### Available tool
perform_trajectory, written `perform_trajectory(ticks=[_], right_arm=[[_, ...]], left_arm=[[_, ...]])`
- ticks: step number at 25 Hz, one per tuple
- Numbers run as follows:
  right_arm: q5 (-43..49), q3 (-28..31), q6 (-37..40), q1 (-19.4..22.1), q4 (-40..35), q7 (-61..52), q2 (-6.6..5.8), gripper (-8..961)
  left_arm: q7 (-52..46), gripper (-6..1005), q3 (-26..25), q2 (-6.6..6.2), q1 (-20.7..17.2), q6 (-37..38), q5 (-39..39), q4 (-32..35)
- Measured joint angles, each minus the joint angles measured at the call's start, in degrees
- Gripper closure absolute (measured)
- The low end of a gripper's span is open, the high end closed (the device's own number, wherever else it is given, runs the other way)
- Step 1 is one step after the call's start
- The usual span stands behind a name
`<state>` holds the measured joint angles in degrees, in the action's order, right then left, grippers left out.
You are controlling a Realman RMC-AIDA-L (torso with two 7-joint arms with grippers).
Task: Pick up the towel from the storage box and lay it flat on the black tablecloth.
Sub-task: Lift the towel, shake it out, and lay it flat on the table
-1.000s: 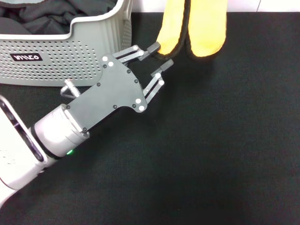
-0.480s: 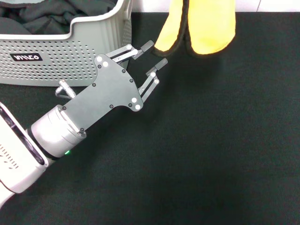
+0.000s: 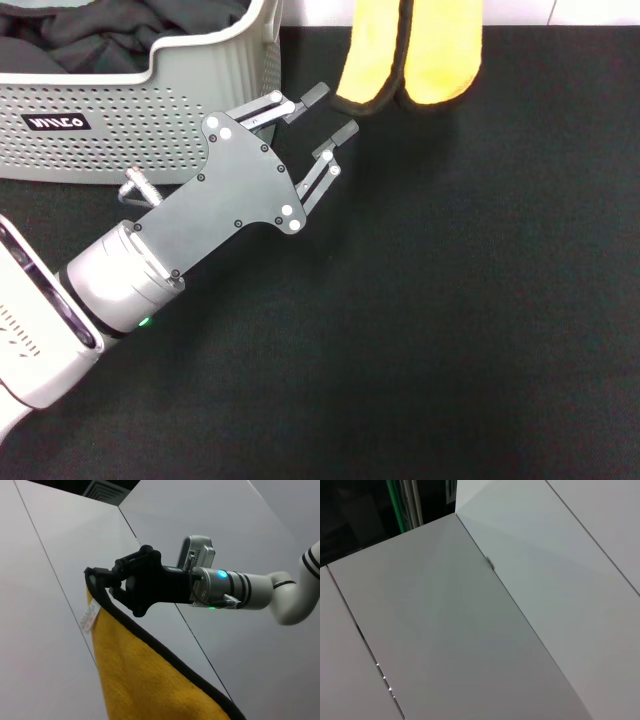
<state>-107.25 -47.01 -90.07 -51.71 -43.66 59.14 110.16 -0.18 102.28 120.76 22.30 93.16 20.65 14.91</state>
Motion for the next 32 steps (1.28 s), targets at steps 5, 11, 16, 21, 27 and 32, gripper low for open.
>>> perform_trajectory(ticks=[5,11,16,21,27,32], right_arm=[[0.0,-0.2,0.0,0.0,0.0,-0.4,0.72,923],[-0.6,-0.1,0.4,-0.1,0.0,-0.5,1.32,923],[-0.7,0.0,1.7,-0.6,0.0,-0.5,1.38,923],[-0.8,-0.1,2.1,-1.2,0.0,-0.5,1.67,923],[-0.8,-0.4,2.5,-1.4,0.0,-0.9,2.58,922],[-0.7,-0.6,2.6,-1.5,0.0,-1.2,3.02,922]], left_arm=[[0.0,676,-0.1,0.0,0.1,-0.3,-0.9,0.2],[0.0,676,0.1,0.0,0.2,-0.5,-1.2,0.3],[1.6,675,0.2,0.0,-0.2,-0.6,-1.3,0.3],[2.2,642,0.3,0.0,-0.2,-0.9,-1.8,0.1],[2.4,575,0.3,0.0,-0.1,-1.5,-2.3,0.3],[2.4,576,0.3,0.01,0.1,-1.5,-2.3,0.3]])
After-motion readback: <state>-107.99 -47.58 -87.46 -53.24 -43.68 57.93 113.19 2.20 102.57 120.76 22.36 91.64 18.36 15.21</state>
